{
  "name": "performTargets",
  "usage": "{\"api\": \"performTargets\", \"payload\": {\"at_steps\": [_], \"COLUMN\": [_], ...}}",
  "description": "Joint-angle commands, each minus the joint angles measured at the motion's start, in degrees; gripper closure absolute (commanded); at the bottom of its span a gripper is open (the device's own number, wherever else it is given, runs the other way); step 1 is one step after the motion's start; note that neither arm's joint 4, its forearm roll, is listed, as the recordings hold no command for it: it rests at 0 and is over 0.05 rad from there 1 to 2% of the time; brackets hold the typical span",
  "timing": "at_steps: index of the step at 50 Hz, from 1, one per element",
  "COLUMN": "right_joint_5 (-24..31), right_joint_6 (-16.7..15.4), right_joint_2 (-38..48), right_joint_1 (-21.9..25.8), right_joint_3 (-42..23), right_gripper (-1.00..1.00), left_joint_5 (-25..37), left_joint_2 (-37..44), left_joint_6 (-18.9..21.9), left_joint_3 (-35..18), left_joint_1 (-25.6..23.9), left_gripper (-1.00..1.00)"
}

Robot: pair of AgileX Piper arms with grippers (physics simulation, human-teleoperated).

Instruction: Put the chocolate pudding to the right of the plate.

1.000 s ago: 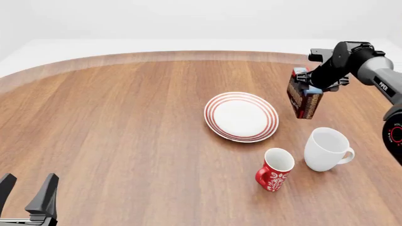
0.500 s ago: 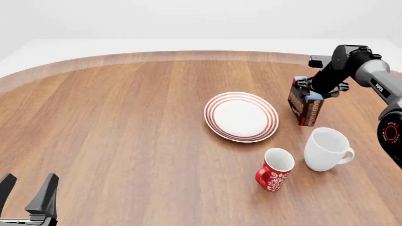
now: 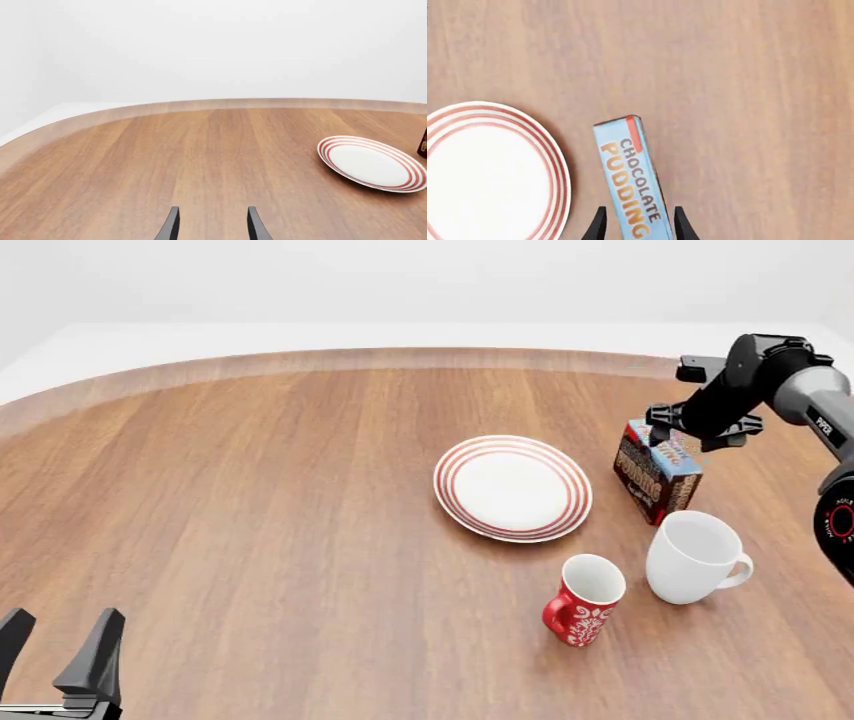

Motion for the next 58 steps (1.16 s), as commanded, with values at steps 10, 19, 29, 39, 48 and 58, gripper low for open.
{"api": "performTargets", "payload": {"at_steps": [10,19,29,39,48,58], "right_joint_5": [-13.0,-31.7,-67.0,-17.9,-21.9,-24.4], "right_joint_6": [-1.3,-11.0,-31.8,-35.2,-34.1,-32.2], "right_joint_2": [-9.3,-22.8,-40.8,-62.5,-59.9,-60.7], "right_joint_1": [5.4,11.1,10.8,13.6,16.2,18.4], "right_joint_3": [7.7,21.4,45.9,12.5,16.1,19.7], "right_gripper": [-1.00,-1.00,-1.00,-1.00,-1.00,-1.00], "left_joint_5": [0.0,0.0,0.0,0.0,0.0,0.0], "left_joint_2": [0.0,0.0,0.0,0.0,0.0,0.0], "left_joint_6": [0.0,0.0,0.0,0.0,0.0,0.0], "left_joint_3": [0.0,0.0,0.0,0.0,0.0,0.0], "left_joint_1": [0.0,0.0,0.0,0.0,0.0,0.0], "left_gripper": [-1.00,-1.00,-1.00,-1.00,-1.00,-1.00]}}
